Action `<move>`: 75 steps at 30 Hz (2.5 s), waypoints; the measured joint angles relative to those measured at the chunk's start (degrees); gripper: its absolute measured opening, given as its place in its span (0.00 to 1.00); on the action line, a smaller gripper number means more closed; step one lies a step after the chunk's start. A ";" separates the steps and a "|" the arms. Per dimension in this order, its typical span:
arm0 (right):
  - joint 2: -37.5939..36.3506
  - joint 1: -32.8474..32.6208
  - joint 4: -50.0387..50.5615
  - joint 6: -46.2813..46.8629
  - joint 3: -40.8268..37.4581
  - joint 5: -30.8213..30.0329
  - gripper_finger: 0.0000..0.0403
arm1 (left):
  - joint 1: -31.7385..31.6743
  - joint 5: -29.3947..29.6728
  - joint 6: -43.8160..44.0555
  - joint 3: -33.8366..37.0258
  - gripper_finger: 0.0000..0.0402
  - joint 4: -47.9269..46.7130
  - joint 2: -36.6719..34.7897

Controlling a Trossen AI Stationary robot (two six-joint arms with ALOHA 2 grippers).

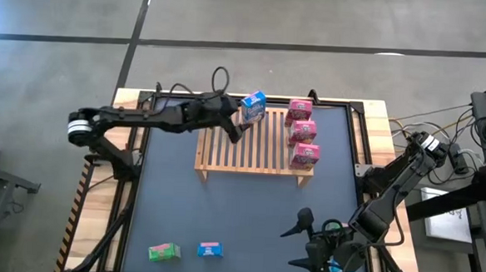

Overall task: Stack cereal on shelf
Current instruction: Put the top left blue cereal box on the shelf

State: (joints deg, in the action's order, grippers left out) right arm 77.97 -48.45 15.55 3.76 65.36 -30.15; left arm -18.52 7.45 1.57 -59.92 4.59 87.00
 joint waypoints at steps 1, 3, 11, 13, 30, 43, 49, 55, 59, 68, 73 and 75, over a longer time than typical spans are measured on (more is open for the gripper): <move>0.00 0.00 0.00 0.19 0.00 0.00 0.86 | 0.00 1.10 0.13 -1.10 0.96 -1.38 0.77; 0.00 0.00 0.01 0.51 0.00 0.00 0.86 | 0.00 2.28 0.19 -2.62 0.95 -2.29 2.19; 0.00 0.00 0.04 1.19 0.00 0.04 0.86 | -0.02 2.46 -0.87 -2.62 0.85 -2.45 3.26; 0.00 0.00 0.05 1.17 0.00 0.07 0.86 | -0.04 2.44 -1.29 -2.33 0.80 -2.47 3.17; 0.00 0.00 0.09 0.73 0.00 0.05 0.86 | -0.76 -6.79 -7.00 -2.26 0.36 -2.62 2.72; 0.00 0.00 0.13 0.71 0.00 0.07 0.86 | -6.47 -21.62 -15.48 -2.19 0.38 -6.57 0.11; 0.00 -0.01 0.13 0.63 0.00 0.07 0.86 | -10.97 -30.66 -15.87 -2.19 0.38 -6.55 0.06; 0.00 0.00 0.12 -0.38 0.00 0.04 0.86 | -11.63 -32.09 -15.95 -2.19 0.38 -6.49 0.06; 0.00 0.07 0.04 -0.77 0.00 0.04 0.86 | -11.61 -32.11 -16.51 -2.19 0.38 -6.46 0.06; 0.00 0.09 0.00 -0.79 0.00 0.02 0.86 | -11.61 -32.11 -19.14 -2.19 0.38 -6.25 0.06; 0.00 0.09 0.00 -0.92 0.00 0.02 0.86 | -11.61 -32.14 -19.54 -2.19 0.38 -6.24 0.09; 0.00 0.09 0.00 -1.08 0.00 0.00 0.86 | -11.61 -33.21 -19.53 -2.19 0.38 -6.13 0.23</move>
State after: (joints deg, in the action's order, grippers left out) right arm 77.97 -48.36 15.55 2.68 65.36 -30.15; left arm -30.13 -25.76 -17.96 -62.11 -1.54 87.23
